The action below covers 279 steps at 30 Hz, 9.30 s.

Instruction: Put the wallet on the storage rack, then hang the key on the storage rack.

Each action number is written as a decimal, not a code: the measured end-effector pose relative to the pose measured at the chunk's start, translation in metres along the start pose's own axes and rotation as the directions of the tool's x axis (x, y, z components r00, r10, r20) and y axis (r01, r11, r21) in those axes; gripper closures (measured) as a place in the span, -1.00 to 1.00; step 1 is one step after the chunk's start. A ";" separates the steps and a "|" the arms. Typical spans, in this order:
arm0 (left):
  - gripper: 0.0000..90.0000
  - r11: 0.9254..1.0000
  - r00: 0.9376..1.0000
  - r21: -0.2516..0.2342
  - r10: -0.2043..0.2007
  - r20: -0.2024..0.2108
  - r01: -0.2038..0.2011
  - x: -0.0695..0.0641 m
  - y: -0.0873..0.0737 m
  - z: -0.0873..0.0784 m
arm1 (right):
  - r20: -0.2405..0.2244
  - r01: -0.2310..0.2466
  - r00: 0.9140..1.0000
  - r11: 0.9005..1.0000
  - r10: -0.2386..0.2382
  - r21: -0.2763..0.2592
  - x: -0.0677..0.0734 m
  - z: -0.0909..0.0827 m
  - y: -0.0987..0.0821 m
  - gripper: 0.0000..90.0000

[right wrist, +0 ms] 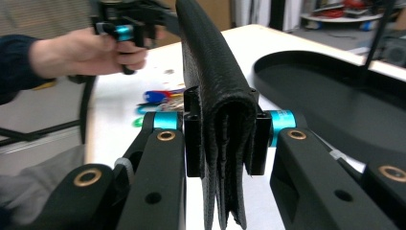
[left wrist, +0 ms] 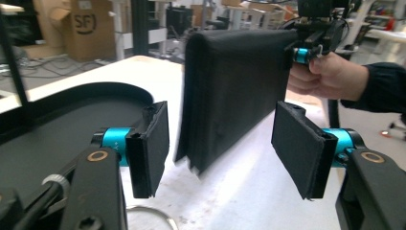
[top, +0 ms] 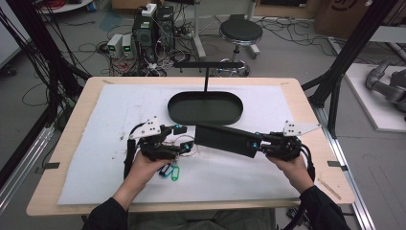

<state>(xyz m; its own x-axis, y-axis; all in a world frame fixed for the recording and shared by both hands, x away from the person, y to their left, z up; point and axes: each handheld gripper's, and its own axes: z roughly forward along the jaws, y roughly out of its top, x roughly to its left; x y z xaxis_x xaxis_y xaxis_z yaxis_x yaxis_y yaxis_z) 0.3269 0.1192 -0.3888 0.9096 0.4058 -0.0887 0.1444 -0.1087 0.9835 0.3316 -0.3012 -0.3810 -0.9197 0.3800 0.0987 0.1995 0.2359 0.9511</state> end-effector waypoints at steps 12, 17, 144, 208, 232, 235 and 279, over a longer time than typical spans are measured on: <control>-0.27 1.000 0.994 0.025 0.007 -0.107 -0.004 0.004 0.000 -0.039 | 0.097 0.036 0.995 0.999 -0.034 -0.015 -0.031 0.021 0.028 0.67; -0.31 0.999 0.987 0.037 0.021 -0.160 -0.015 0.004 -0.003 -0.055 | 0.112 0.045 0.993 0.999 -0.045 -0.003 -0.044 0.032 0.036 0.67; -0.37 0.991 0.932 0.132 0.062 -0.356 -0.016 0.031 -0.043 -0.087 | 0.429 -0.105 0.898 0.994 0.098 -0.008 -0.051 -0.010 0.017 -0.17; -0.49 0.992 0.923 0.117 0.010 -0.386 0.038 0.032 -0.014 -0.064 | 0.544 -0.090 0.833 0.995 0.098 -0.042 -0.037 -0.027 -0.021 -0.32; -0.19 0.972 0.945 0.219 -0.013 -0.326 0.089 0.050 -0.015 -0.030 | 0.549 -0.100 0.830 0.995 0.097 -0.024 -0.041 -0.023 -0.022 -0.32; -0.13 0.965 0.944 0.239 -0.024 -0.328 0.108 0.054 -0.017 -0.022 | 0.547 -0.096 0.832 0.995 0.091 -0.020 -0.042 -0.023 -0.023 -0.32; 0.60 0.841 0.935 0.516 0.035 -0.353 0.163 0.068 -0.043 0.040 | 0.529 -0.104 0.844 0.995 0.087 0.003 -0.043 -0.018 -0.024 -0.32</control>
<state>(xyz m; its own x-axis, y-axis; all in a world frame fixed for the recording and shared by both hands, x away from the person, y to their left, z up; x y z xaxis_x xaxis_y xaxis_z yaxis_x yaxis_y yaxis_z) 0.3985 0.1154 -0.4434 0.7182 0.6958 0.0073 0.4709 -0.4938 0.7311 0.3603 -0.3397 -0.4025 -0.5805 0.8142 0.0112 0.2955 0.1979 0.9346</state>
